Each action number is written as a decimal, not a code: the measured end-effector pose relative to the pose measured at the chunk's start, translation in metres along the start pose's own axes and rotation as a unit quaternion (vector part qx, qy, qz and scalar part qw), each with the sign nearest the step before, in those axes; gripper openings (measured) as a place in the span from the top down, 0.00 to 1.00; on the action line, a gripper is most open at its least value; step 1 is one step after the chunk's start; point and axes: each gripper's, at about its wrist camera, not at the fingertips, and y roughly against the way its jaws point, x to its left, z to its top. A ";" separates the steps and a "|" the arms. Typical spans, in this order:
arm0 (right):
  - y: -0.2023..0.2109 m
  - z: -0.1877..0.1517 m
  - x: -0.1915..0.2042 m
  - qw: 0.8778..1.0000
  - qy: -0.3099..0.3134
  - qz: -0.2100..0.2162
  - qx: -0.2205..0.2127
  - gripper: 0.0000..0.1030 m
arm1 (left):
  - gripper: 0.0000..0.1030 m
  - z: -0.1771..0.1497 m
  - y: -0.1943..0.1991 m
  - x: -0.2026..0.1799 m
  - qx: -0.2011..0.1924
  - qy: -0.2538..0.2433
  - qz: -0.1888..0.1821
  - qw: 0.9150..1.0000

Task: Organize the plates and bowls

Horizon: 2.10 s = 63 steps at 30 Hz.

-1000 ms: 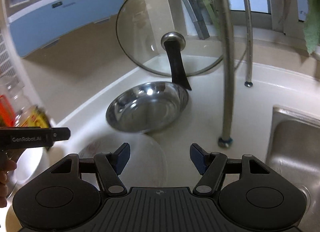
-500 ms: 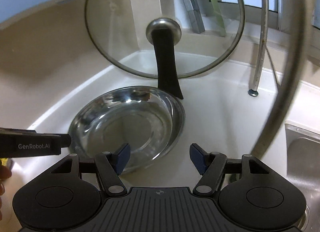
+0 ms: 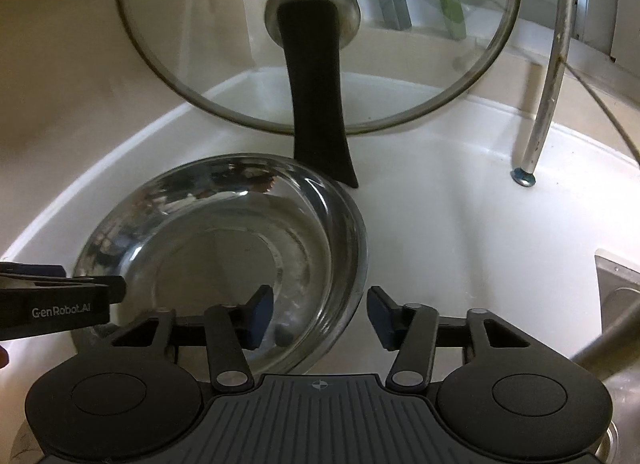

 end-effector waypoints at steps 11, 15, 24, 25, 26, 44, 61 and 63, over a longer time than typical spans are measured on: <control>-0.007 -0.001 -0.009 1.000 -0.007 0.000 0.002 0.82 | 0.73 0.003 -0.013 -0.003 -0.002 0.013 -0.015 1.000; -0.007 -0.001 -0.010 1.000 -0.013 0.002 0.000 0.82 | 0.77 -0.001 -0.010 -0.003 -0.009 0.017 -0.012 1.000; -0.004 -0.001 -0.009 1.000 -0.015 0.004 -0.005 0.83 | 0.83 -0.004 -0.006 0.006 -0.018 0.032 -0.016 0.999; -0.003 -0.001 -0.009 1.000 -0.014 0.005 -0.006 0.83 | 0.83 -0.004 -0.005 0.006 -0.018 0.032 -0.015 0.999; -0.002 -0.001 -0.009 1.000 -0.014 0.005 -0.008 0.83 | 0.84 -0.004 -0.004 0.007 -0.018 0.033 -0.017 0.999; 0.040 0.000 -0.009 0.998 -0.028 0.033 -0.046 0.82 | 0.86 -0.011 0.037 0.016 -0.055 0.061 -0.015 0.996; 0.121 -0.025 -0.021 0.992 -0.021 0.075 -0.096 0.82 | 0.86 -0.056 0.122 0.013 -0.106 0.090 -0.023 0.990; 0.130 -0.029 -0.023 0.992 -0.019 0.082 -0.099 0.82 | 0.86 -0.064 0.134 0.012 -0.111 0.093 -0.023 0.989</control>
